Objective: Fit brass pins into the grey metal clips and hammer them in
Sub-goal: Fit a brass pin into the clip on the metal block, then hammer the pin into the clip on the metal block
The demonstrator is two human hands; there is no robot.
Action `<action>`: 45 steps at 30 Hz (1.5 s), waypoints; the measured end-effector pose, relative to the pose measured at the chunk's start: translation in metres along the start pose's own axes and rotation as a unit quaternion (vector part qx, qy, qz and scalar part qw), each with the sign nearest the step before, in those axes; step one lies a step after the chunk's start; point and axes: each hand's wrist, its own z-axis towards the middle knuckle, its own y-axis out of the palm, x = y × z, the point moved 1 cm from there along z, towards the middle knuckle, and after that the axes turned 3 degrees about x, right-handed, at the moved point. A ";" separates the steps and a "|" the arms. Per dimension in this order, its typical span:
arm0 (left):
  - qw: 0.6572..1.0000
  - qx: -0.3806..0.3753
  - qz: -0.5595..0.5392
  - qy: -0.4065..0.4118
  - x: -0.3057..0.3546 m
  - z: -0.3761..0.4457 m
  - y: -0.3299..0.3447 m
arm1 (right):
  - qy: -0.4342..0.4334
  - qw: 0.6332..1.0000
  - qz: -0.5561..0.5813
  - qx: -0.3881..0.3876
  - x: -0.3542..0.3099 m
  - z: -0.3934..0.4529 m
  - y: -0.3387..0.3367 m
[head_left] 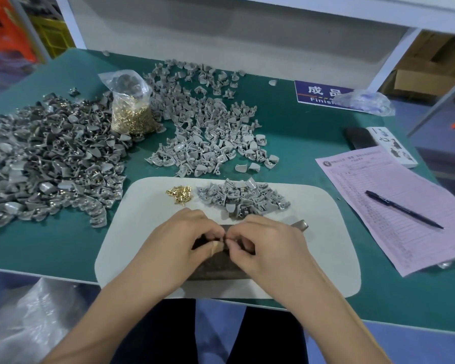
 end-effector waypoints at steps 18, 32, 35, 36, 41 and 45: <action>0.993 0.035 -0.097 -0.054 -0.005 0.001 0.005 | -0.066 0.959 -0.218 -0.167 -0.034 0.023 -0.021; 0.987 0.049 -0.141 -0.065 -0.005 0.000 0.005 | -0.018 0.996 -0.070 -0.054 -0.004 0.003 -0.004; 0.989 0.054 -0.126 -0.057 -0.005 -0.002 0.005 | 0.003 0.998 0.020 -0.055 0.005 -0.001 -0.003; 0.989 0.056 -0.121 -0.056 -0.005 -0.003 0.005 | 0.016 0.997 0.071 -0.037 0.011 -0.006 -0.004; 0.993 0.058 -0.097 -0.043 -0.004 -0.005 0.007 | 0.224 0.969 -0.017 0.102 0.060 -0.055 -0.006; 0.993 0.073 -0.088 -0.032 -0.005 -0.009 0.010 | 0.265 0.958 -0.112 0.009 0.078 -0.081 0.004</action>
